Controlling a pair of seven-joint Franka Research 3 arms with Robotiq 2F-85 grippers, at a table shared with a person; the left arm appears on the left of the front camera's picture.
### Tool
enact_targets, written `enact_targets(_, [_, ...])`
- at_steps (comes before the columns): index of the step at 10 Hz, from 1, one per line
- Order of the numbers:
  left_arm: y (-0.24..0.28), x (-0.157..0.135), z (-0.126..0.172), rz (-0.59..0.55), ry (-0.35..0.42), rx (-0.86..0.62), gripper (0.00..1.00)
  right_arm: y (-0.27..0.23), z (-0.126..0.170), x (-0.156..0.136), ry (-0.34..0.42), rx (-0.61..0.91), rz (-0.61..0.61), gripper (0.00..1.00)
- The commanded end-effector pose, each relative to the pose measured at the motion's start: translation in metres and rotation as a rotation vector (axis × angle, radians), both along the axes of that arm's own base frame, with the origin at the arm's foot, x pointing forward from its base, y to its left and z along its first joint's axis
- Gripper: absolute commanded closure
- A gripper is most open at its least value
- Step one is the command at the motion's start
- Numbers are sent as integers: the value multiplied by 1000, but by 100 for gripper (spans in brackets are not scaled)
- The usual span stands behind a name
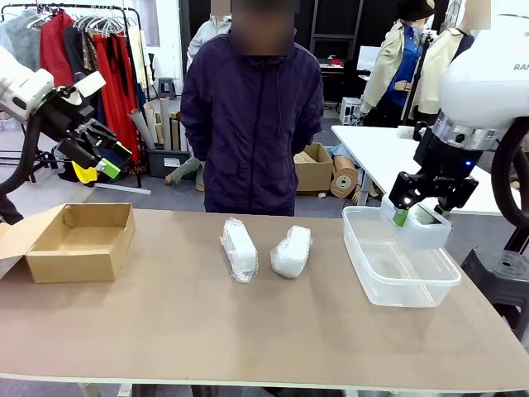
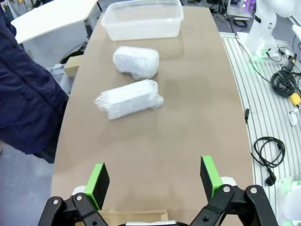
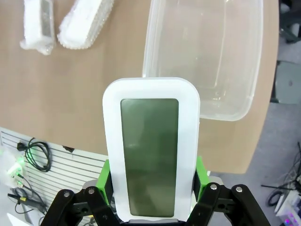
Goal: Separate and place wrapped and unwrapped clocks.
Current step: If the picked Digital clock is wrapped, place it in the Package Box ; if not, place it in the Organizing box.
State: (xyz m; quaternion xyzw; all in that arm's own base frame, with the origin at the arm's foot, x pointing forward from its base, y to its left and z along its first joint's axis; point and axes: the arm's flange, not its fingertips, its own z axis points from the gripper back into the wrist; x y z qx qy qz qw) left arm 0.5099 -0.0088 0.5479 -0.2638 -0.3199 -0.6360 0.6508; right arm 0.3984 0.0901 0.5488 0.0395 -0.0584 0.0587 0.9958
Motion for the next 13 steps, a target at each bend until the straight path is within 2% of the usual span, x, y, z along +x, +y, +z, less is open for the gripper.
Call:
enact_targets(1, [0, -1, 2, -1, -3, -4, 0, -3, 6, 4, -1, -17, 12, 100])
enact_targets(3, [0, -1, 2, -1, -3, -4, 0, 0, 0, 1, 1, -2, 1, 100])
enact_targets(6, [0, -1, 2, -1, -3, -4, 0, -28, -20, 74, -42, 29, -48, 100])
enact_targets(9, [0, -1, 2, -1, -3, -4, 0, -42, -46, 128, -50, 43, -50, 100])
enact_targets(10, [0, -1, 2, -1, -3, -4, 0, -46, -60, 139, -45, 40, -61, 100])
enact_targets(11, [0, -1, 2, -1, -3, -4, 0, -47, -74, 147, -87, 42, -14, 100])
enact_targets(13, [0, -1, 2, -1, -3, -4, 0, -49, -95, 157, -104, 23, -36, 100])
